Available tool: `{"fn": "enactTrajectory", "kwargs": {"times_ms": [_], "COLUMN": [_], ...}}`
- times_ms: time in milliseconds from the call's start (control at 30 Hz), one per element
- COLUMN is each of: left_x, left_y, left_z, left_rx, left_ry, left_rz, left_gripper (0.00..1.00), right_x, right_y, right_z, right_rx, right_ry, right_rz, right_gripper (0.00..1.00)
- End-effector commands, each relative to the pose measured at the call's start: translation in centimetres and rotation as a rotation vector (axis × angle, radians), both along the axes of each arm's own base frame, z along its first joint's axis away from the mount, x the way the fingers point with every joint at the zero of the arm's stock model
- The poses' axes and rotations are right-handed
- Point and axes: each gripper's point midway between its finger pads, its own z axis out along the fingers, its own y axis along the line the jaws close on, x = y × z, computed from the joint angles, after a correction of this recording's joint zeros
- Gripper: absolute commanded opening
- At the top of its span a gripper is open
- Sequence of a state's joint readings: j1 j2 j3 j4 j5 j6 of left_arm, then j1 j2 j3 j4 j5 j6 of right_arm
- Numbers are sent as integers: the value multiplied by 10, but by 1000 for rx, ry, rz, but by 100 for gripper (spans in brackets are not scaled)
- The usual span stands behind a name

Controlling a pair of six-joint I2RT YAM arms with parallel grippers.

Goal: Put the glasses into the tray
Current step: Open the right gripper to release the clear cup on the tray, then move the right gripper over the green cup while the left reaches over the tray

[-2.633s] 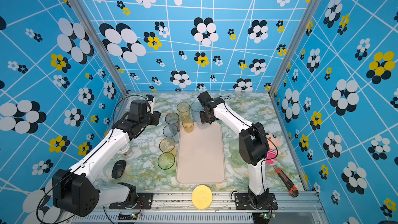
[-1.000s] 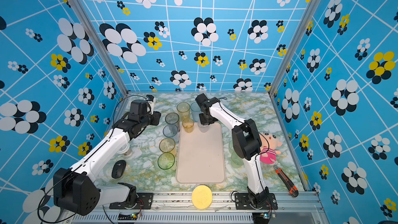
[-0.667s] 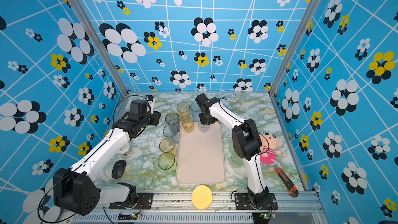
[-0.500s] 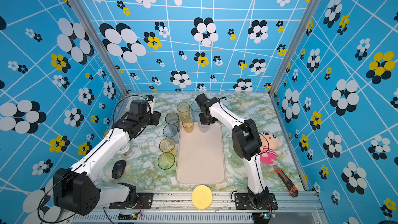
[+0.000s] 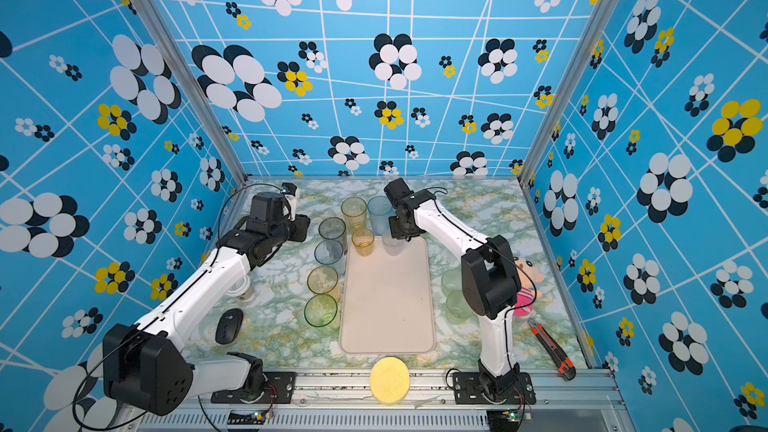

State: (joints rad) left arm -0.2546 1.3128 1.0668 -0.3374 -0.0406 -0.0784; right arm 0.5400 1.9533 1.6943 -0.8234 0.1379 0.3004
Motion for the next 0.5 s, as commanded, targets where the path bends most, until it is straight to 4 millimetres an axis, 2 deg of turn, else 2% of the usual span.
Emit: {"fn": "enactTrajectory", "kwargs": {"times_ms": [0,100,267,367,467], "left_x": [-3,-5,-10,-16,-24], "left_y": [2,0,-13,-29,-58], "left_z": [5,6,12,19,28], "left_rx": [1,1,16,22,8], "left_ry": [-15,-9,-4,4,12], "left_rz": [-6,-11,-48,-94,-180], "left_gripper": [44,45,45,45,45], "right_x": [-5,-18,-46,-69,-92], "right_y": [0,-17,-71,-112,-149], "right_z": [30,37,41,38,31], "right_rx": [93,111,84,46,35], "right_ry": [-62,-72,-71,-65,-46], "right_rz": [1,-22,-115,-197,-281], "right_gripper": [29,29,29,30,30]}}
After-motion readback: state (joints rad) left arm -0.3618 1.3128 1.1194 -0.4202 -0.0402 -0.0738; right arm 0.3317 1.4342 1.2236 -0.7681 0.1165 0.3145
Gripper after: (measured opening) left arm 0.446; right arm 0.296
